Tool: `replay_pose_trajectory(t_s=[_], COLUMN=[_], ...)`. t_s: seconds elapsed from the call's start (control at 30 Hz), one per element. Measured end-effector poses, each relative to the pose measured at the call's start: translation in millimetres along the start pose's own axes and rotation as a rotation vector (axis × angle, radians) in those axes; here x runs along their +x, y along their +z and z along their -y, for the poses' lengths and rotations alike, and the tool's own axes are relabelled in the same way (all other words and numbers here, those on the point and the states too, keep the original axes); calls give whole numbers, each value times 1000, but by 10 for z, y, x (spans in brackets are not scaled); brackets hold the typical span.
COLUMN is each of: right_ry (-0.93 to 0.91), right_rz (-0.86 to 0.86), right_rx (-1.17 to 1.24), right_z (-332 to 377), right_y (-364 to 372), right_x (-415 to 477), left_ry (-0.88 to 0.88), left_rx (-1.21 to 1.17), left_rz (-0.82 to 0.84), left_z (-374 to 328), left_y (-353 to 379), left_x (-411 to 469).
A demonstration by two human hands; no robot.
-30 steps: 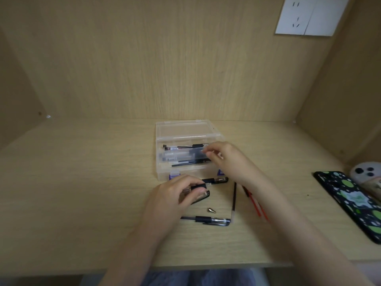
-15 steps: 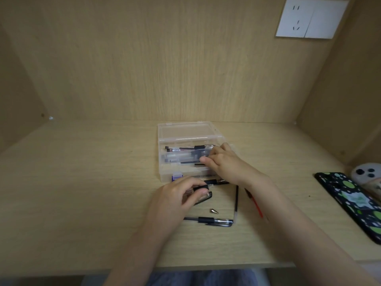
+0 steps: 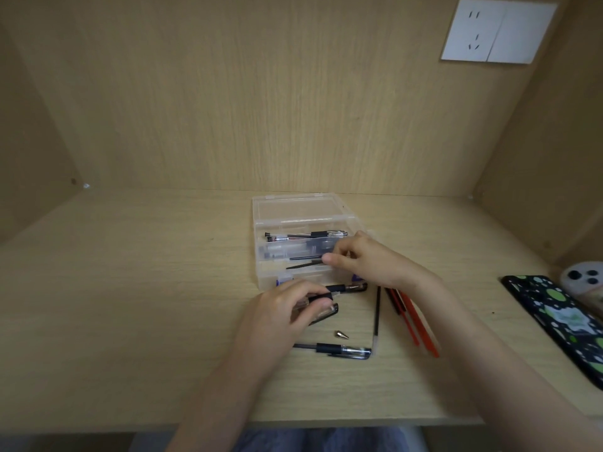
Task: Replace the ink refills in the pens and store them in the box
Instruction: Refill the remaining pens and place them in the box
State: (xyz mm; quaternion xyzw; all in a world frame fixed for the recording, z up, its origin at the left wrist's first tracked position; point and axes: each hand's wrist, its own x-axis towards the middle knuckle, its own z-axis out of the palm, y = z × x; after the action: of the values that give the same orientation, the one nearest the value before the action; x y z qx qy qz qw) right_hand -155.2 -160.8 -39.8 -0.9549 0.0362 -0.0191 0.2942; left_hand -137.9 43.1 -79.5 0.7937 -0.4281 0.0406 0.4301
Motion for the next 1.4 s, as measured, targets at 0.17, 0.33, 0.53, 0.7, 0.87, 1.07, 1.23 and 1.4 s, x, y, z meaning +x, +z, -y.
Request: replay_pose_trajectory(t_s=[0.17, 0.33, 0.53, 0.7, 0.87, 1.07, 1.23, 1.4], right_ry=[-1, 2, -15, -47, -54, -69, -69, -57], right_rz=[-110, -337, -484, -652, -697, -735, -748, -752], right_rx=[201, 500, 901, 1063, 1185, 1308, 1331, 1338], right_z=[-60, 7, 55, 49, 59, 68, 58, 13], right_y=[-81, -101, -38, 79, 174, 178, 193, 217], right_x=[-110, -246, -421, -495, -558, -558, -551, -542], left_ry=[-15, -24, -61, -71, -77, -73, -64, -60], left_rx=[2, -22, -74, -63, -45, -19, -19, -21], left_rz=[10, -14, -59, -51, -61, -64, -62, -65], left_z=[-28, -19, -45, -88, -64, -50, -33, -33], left_y=[-14, -8, -19, -34, -16, -13, -4, -4], left_x=[-9, -11, 3, 2, 7, 17, 20, 13])
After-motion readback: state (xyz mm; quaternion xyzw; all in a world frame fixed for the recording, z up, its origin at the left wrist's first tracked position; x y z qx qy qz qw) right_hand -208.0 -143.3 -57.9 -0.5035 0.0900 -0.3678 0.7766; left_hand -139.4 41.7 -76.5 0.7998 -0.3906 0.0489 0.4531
